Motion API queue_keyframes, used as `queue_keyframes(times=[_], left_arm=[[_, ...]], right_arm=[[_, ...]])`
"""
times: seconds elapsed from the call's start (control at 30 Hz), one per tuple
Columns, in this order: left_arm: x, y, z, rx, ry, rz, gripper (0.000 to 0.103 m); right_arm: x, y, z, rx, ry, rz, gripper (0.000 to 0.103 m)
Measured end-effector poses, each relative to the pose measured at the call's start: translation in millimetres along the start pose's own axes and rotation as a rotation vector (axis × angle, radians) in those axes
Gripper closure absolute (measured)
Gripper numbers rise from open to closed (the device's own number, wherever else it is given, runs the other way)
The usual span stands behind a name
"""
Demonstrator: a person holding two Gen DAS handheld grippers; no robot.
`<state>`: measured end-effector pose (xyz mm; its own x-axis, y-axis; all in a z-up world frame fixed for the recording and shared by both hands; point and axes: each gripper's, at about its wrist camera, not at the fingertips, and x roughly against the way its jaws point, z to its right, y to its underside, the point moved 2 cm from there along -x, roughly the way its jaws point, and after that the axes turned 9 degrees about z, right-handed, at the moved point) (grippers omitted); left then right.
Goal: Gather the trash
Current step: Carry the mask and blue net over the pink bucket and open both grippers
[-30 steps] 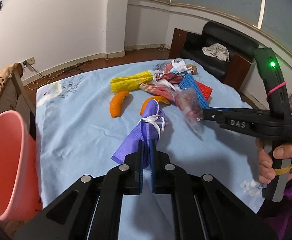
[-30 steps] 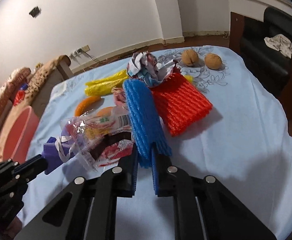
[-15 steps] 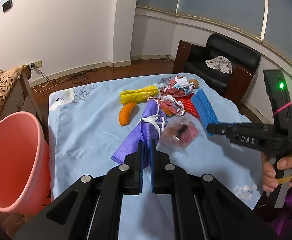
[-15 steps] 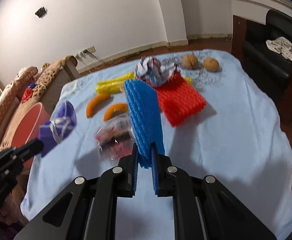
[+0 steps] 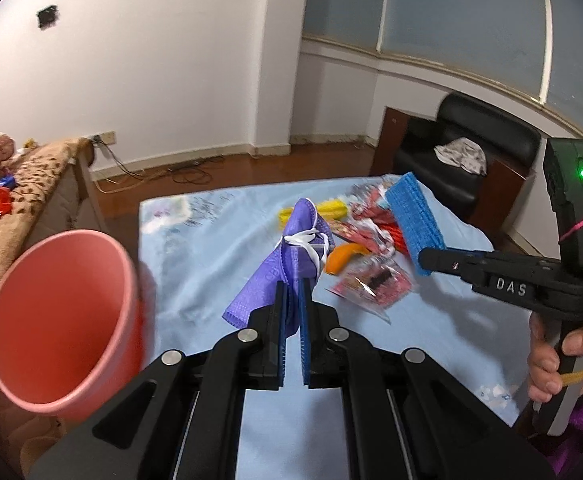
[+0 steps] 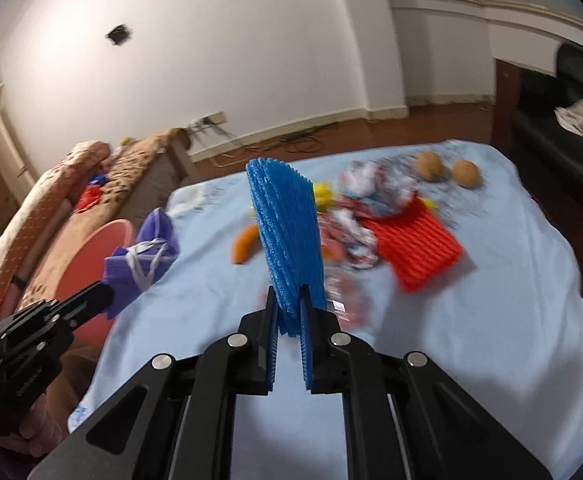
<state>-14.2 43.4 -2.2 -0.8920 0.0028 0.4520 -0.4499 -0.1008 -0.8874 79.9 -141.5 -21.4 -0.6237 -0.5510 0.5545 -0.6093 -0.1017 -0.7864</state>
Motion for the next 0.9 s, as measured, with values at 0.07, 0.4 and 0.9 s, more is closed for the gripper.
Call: queue_keyframes(times=[0.07,0.4,0.9], left_arm=[[9,-3,-7,0.007,-0.035,0.027,0.098],[50,-12,-55,0.067,-0.257,0.125,0.098],[73,5,-139,0.211,-0.465,0.093,0.098]], right_arm=[[-4,-4,-17,0.031,-0.040,0.003,0.094],[-33,-12,-114,0.128,-0.245,-0.041,0.094],[-75,-20,-214,0.208,-0.393,-0.113,0.094]])
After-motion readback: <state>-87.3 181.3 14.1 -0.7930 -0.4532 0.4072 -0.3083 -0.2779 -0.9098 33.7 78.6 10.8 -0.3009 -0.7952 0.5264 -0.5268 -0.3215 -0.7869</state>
